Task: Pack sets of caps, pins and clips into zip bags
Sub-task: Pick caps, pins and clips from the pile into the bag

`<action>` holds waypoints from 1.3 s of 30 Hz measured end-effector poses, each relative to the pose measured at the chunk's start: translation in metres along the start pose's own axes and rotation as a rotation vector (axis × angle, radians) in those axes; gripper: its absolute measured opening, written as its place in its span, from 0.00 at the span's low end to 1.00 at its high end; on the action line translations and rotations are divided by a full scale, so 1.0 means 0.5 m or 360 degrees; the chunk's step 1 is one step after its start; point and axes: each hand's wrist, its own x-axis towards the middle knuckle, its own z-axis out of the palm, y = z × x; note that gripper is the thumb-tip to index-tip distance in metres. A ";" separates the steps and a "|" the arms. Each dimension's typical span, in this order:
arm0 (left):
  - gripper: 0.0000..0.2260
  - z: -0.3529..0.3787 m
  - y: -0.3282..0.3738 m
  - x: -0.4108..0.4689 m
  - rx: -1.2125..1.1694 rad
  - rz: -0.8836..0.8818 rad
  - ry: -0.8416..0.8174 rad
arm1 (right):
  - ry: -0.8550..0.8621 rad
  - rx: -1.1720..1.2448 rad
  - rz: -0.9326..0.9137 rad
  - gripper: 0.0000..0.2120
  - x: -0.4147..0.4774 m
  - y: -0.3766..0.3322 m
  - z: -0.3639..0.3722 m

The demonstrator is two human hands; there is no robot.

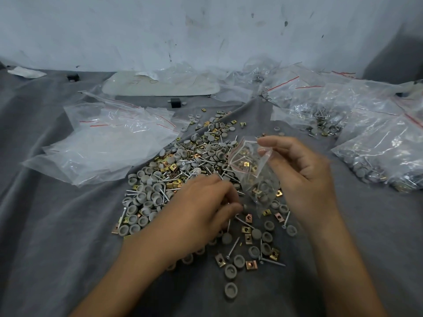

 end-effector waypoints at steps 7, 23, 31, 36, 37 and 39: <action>0.08 -0.033 -0.016 0.007 -0.0201 -0.0225 0.0663 | -0.0077 -0.0002 0.0010 0.16 -0.001 0.001 0.002; 0.02 -0.028 -0.030 0.006 -0.0013 -0.0395 0.0512 | -0.0004 0.0056 0.0051 0.19 0.000 0.007 -0.006; 0.17 0.024 -0.008 0.007 0.0672 -0.0542 0.0194 | 0.0009 0.0086 0.0051 0.16 0.000 0.010 -0.001; 0.18 0.034 0.009 0.015 0.0841 -0.0642 0.0166 | 0.0000 0.0115 0.0053 0.15 -0.001 0.018 -0.002; 0.17 0.035 0.010 0.016 0.0860 -0.0649 0.0148 | 0.0000 0.0121 0.0051 0.15 -0.001 0.019 -0.001; 0.16 0.036 0.011 0.018 0.0858 -0.0655 0.0129 | -0.0002 0.0134 0.0048 0.15 0.000 0.020 0.000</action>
